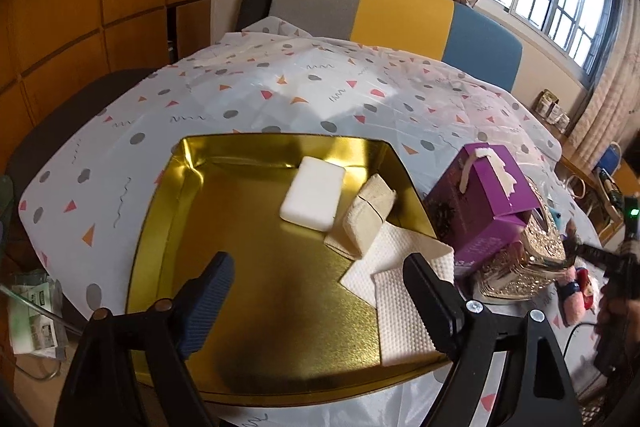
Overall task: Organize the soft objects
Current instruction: 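Carry the pink scrunchie to the gold tray and release it with the right tool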
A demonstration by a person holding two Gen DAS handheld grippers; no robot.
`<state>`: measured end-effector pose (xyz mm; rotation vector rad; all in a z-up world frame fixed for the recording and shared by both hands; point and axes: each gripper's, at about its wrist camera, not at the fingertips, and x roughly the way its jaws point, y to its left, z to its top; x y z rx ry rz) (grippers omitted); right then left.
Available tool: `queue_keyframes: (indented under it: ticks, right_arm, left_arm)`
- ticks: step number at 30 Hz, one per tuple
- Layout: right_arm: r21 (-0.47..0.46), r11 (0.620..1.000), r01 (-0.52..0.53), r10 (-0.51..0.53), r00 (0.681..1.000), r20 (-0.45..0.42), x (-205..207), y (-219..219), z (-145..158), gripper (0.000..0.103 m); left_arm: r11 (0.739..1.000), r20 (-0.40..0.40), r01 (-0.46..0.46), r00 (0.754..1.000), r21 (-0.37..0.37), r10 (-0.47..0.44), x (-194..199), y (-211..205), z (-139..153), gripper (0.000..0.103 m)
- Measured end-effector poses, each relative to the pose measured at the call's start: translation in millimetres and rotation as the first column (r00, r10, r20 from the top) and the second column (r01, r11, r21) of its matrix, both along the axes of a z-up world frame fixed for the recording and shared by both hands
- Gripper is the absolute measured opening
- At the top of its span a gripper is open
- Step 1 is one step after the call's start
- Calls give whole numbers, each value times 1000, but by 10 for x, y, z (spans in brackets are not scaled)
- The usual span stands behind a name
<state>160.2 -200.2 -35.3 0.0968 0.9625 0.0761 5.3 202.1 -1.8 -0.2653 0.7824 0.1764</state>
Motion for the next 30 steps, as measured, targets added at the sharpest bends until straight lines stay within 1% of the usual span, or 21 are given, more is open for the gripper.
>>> queue_keyframes:
  ticks: [3, 7, 12, 15, 16, 18, 20, 21, 23, 25, 27, 29, 30]
  right_arm:
    - [3, 1000, 1, -1, 999, 54, -18, 5, 239, 18]
    - [28, 999, -41, 37, 991, 128, -61, 116, 544, 18]
    - [36, 987, -159, 147, 964, 221, -212, 461, 920, 18]
    - [57, 965, -255, 231, 934, 271, -342, 717, 1111, 18]
    - [73, 952, -296, 266, 923, 277, -374, 814, 1159, 18]
    - [109, 918, -381, 342, 901, 268, -419, 1021, 1210, 18]
    - [140, 868, -476, 436, 867, 239, -480, 1316, 1184, 18]
    - [166, 839, -518, 481, 849, 218, -507, 1457, 1149, 18]
    - [198, 779, -595, 568, 803, 177, -581, 1803, 1048, 20]
    - [208, 737, -643, 632, 765, 124, -634, 2150, 901, 20]
    - [192, 725, -662, 663, 746, 67, -656, 2466, 715, 20]
    - [230, 709, -667, 684, 730, 9, -637, 2732, 493, 21]
    - [247, 706, -663, 688, 726, -18, -621, 2838, 385, 21]
  left_arm:
    - [1000, -11, 9, 1000, -14, -9, -1, 1, -46, 87]
    - [1000, -15, -6, 1000, -21, 5, -22, 43, -84, 87]
    - [999, -12, -30, 999, -19, 30, -78, 138, -89, 87]
    - [998, -3, -53, 999, -17, 53, -115, 215, -72, 87]
    - [998, -1, -61, 998, -17, 61, -126, 238, -69, 87]
    - [996, 5, -87, 996, -16, 87, -154, 305, -57, 87]
    - [994, 3, -104, 995, -17, 104, -174, 370, -55, 87]
    - [993, 5, -114, 993, -16, 114, -192, 407, -52, 87]
    - [991, 6, -132, 991, -12, 132, -221, 469, -56, 87]
    - [987, 0, -157, 988, -20, 157, -260, 565, -76, 87]
    - [985, -7, -173, 985, -19, 173, -289, 622, -96, 87]
    - [982, -13, -189, 982, -14, 189, -340, 692, -123, 87]
    - [981, -12, -196, 981, -10, 196, -360, 713, -129, 87]
